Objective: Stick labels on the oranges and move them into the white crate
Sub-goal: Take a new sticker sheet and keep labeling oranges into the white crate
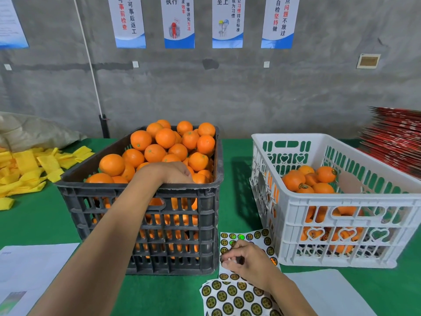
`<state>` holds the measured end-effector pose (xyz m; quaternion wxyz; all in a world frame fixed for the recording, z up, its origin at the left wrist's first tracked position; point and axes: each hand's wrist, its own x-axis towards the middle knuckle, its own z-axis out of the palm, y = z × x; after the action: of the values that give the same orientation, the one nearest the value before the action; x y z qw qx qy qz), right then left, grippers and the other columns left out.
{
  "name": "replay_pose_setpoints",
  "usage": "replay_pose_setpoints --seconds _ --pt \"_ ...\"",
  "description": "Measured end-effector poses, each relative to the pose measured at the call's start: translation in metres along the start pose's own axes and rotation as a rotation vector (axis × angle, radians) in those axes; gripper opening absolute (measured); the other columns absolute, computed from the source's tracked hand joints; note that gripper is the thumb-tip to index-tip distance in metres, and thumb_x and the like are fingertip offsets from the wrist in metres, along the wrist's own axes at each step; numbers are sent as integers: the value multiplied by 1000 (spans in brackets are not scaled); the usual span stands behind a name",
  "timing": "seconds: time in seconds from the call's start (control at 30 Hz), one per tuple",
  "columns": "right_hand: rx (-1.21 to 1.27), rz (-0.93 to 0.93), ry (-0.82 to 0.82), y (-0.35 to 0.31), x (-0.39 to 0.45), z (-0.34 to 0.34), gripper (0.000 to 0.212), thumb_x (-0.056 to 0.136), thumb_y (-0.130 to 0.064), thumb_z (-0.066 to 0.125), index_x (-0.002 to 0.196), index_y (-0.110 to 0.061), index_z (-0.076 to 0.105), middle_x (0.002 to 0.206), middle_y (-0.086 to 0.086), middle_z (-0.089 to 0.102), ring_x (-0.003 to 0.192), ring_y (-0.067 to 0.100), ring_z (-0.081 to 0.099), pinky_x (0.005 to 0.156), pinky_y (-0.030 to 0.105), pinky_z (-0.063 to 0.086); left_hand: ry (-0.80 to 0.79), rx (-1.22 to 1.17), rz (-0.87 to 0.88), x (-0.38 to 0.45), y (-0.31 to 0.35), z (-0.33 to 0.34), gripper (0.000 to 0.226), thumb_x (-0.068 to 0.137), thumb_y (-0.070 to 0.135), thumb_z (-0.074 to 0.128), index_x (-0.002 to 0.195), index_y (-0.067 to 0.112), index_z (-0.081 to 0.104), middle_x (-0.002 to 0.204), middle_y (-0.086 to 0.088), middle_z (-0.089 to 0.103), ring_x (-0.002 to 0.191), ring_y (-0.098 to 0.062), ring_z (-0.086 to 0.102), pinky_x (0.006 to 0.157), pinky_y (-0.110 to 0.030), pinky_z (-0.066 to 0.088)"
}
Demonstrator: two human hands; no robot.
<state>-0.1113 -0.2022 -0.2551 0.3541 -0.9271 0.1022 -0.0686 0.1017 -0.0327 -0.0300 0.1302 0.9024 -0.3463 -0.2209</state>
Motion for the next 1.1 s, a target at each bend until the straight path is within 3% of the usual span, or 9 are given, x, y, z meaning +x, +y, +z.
replay_pose_setpoints --seconds 0.07,0.17,0.23,0.4,0.53,0.63,0.87,1.0,1.1 --pt "64 74 -72 2 -2 -8 49 75 -63 79 117 -38 74 103 -16 58 94 3 60 94 24 49 6 11 -2 1 0 0 40 78 46 77 108 19 75 111 -2 74 104 -24 70 91 -40 57" --pt "60 100 -111 7 -4 -14 37 80 -43 85 113 -29 78 118 -17 57 108 2 60 105 26 45 6 10 3 -1 1 0 50 68 50 75 107 19 75 110 -2 74 105 -24 69 92 -41 58" --pt "-10 66 -87 9 -4 -11 36 85 -37 81 118 -24 76 124 -17 53 118 2 55 113 31 39 -3 -3 11 0 1 0 43 77 45 77 109 16 75 111 -6 74 105 -28 70 92 -43 59" --pt "-283 -7 15 9 -8 -10 50 92 -57 65 137 -34 64 143 -20 46 135 4 38 118 29 29 15 -1 21 -7 4 1 62 61 51 69 111 14 74 115 -6 72 107 -27 68 96 -44 55" --pt "-339 -71 53 5 -10 -10 43 96 -56 59 133 -36 67 137 -20 52 130 5 42 113 27 31 12 -12 36 -4 2 0 46 71 49 74 101 14 74 108 -5 72 100 -27 68 90 -41 55" --pt "-304 -77 72 6 -10 -6 37 97 -51 62 129 -33 69 131 -20 54 127 4 45 111 27 33 26 -15 38 0 1 1 33 87 40 74 107 14 75 110 -5 73 106 -26 68 93 -41 55" --pt "-193 -39 92 8 -8 -1 21 97 -41 66 113 -29 71 120 -22 55 119 4 48 109 33 38 21 -11 49 2 3 2 16 90 37 73 85 22 71 93 0 70 94 -22 66 89 -38 55" --pt "-135 12 43 12 -10 0 51 95 -59 58 140 -33 60 149 -23 38 138 3 32 121 35 25 42 -1 42 1 3 2 13 94 36 68 90 24 73 103 -1 72 108 -25 67 95 -40 55" --pt "-159 45 35 15 -9 0 59 96 -60 56 149 -34 51 158 -22 30 147 6 24 125 39 19 33 -10 43 1 2 2 17 92 37 70 90 21 72 97 0 70 101 -24 67 93 -39 55"
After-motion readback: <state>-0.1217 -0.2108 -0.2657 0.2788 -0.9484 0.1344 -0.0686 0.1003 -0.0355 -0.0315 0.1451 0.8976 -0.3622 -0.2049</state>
